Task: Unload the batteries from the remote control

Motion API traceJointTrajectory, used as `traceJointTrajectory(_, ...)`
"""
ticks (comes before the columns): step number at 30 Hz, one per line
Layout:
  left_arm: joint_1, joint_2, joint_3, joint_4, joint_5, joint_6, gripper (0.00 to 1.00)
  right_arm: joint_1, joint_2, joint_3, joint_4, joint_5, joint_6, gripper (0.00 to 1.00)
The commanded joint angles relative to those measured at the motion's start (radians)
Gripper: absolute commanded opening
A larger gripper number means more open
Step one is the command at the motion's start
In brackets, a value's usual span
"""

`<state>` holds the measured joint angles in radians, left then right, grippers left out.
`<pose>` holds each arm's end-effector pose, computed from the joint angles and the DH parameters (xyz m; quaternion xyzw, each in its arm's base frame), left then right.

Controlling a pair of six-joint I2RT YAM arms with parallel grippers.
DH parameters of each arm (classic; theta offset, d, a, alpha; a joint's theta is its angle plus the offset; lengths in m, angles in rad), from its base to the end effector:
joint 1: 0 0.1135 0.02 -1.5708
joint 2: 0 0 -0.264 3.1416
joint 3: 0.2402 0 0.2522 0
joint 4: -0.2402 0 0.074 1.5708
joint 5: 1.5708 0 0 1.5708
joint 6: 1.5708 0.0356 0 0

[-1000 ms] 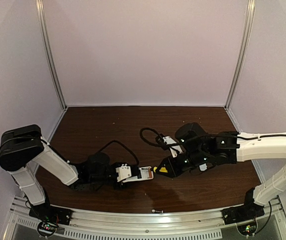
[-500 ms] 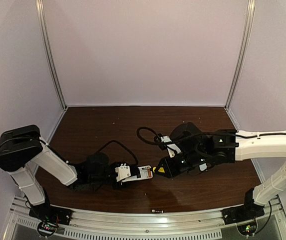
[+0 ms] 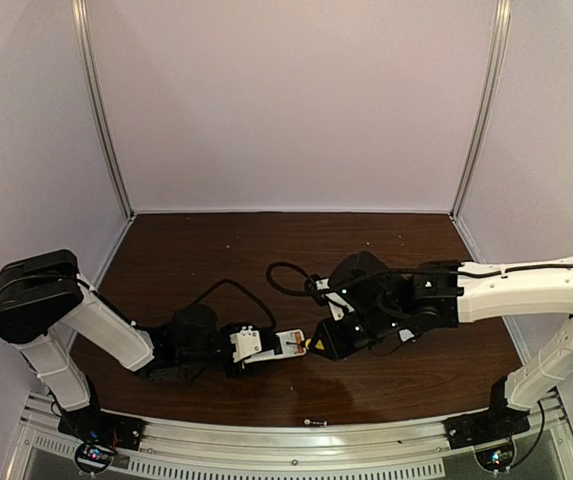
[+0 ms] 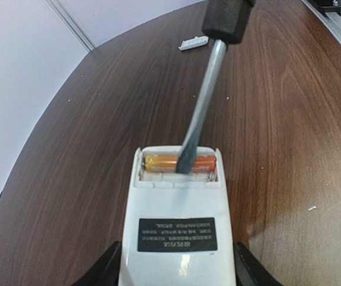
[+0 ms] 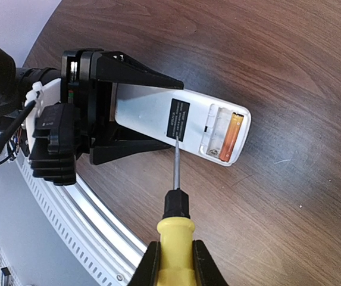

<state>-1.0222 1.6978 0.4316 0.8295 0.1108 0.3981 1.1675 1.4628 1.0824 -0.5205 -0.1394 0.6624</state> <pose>0.1444 -0.2437 0.1134 0.5716 0.6192 -0.2091 0.4961 0.1168 0.2862 0.2551 -0.2576 0.9065 0.3000 0.1479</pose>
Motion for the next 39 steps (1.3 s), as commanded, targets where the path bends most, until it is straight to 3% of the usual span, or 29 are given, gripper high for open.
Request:
traceJointTrajectory(1,-0.003,-0.025,-0.004,0.035,-0.005,0.0,0.0,0.007,0.026,0.033,0.006,0.03,0.014,0.0)
traceJointTrajectory(17,-0.004,-0.024,-0.004,0.034,-0.007,0.0,0.0,0.006,0.071,0.067,-0.068,0.168,0.028,0.0)
traceJointTrajectory(39,-0.004,-0.028,-0.004,0.031,-0.005,-0.001,0.0,0.006,0.137,0.086,-0.103,0.226,0.024,0.0)
